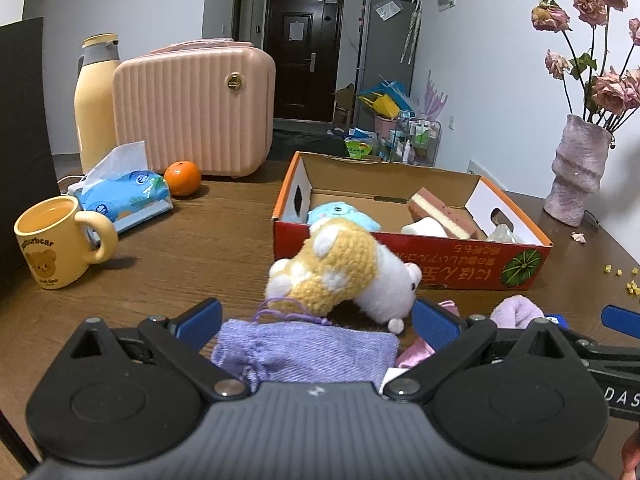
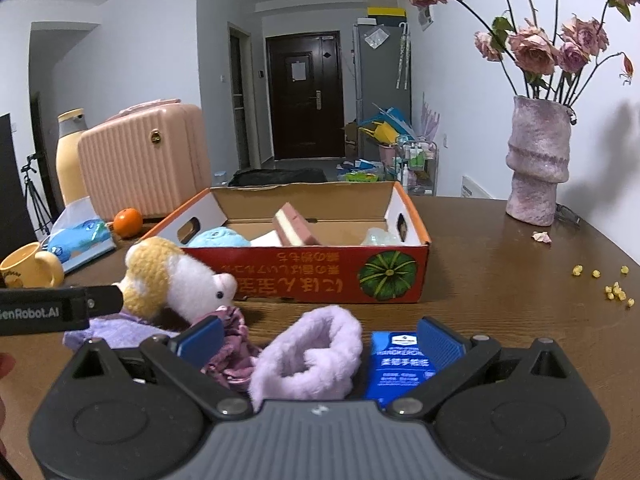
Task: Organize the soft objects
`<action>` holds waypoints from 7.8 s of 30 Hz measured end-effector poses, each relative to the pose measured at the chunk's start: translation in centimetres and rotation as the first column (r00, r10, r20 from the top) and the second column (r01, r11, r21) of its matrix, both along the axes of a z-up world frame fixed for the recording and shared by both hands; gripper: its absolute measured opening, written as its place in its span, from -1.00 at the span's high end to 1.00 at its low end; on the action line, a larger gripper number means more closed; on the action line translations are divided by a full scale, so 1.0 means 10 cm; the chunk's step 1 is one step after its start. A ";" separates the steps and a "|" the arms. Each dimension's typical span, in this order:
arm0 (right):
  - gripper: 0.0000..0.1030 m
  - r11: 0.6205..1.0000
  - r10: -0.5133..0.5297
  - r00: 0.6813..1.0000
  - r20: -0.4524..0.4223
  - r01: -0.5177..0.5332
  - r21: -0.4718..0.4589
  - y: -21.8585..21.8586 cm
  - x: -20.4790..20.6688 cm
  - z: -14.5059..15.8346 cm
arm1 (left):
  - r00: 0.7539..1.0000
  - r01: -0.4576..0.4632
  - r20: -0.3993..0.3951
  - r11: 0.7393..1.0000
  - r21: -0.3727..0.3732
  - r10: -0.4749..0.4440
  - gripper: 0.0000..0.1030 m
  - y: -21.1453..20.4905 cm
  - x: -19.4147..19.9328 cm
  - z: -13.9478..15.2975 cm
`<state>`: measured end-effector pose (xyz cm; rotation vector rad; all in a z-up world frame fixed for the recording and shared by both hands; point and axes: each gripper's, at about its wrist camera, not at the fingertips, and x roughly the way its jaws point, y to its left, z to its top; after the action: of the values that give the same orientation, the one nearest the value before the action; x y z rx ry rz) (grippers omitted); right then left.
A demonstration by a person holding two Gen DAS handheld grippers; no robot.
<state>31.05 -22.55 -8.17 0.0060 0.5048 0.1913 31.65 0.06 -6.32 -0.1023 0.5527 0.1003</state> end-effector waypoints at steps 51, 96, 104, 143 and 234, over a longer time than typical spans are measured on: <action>0.44 0.994 0.107 0.983 -0.148 -0.100 0.052 0.80 0.31 -0.40 | 0.999 0.001 -0.044 1.000 0.017 -0.001 -1.00 0.89 -0.09 -0.15; 0.45 0.972 0.071 0.997 0.019 -0.074 0.223 0.06 0.03 -0.03 | 0.995 0.048 -0.091 0.998 0.036 -0.045 -1.00 0.18 0.05 -0.36; 0.45 0.969 0.048 0.998 0.027 -0.054 0.241 -0.15 0.06 -0.02 | 0.993 0.035 -0.119 0.997 0.073 -0.026 -1.00 0.03 0.15 -0.43; 0.45 0.970 0.043 0.999 0.012 -0.045 0.241 -0.24 0.12 -0.08 | 0.991 0.089 -0.106 0.992 0.084 -0.080 0.59 -0.03 -0.07 -0.44; 0.45 0.987 0.069 0.982 0.175 -0.093 0.131 -0.27 1.47 0.49 | 0.976 0.126 0.174 0.990 0.055 -0.134 0.59 -0.52 1.14 0.37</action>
<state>45.70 -25.26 -3.31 0.1043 0.3206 0.3044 43.08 -5.09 -2.59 -0.0315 0.3781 -0.0243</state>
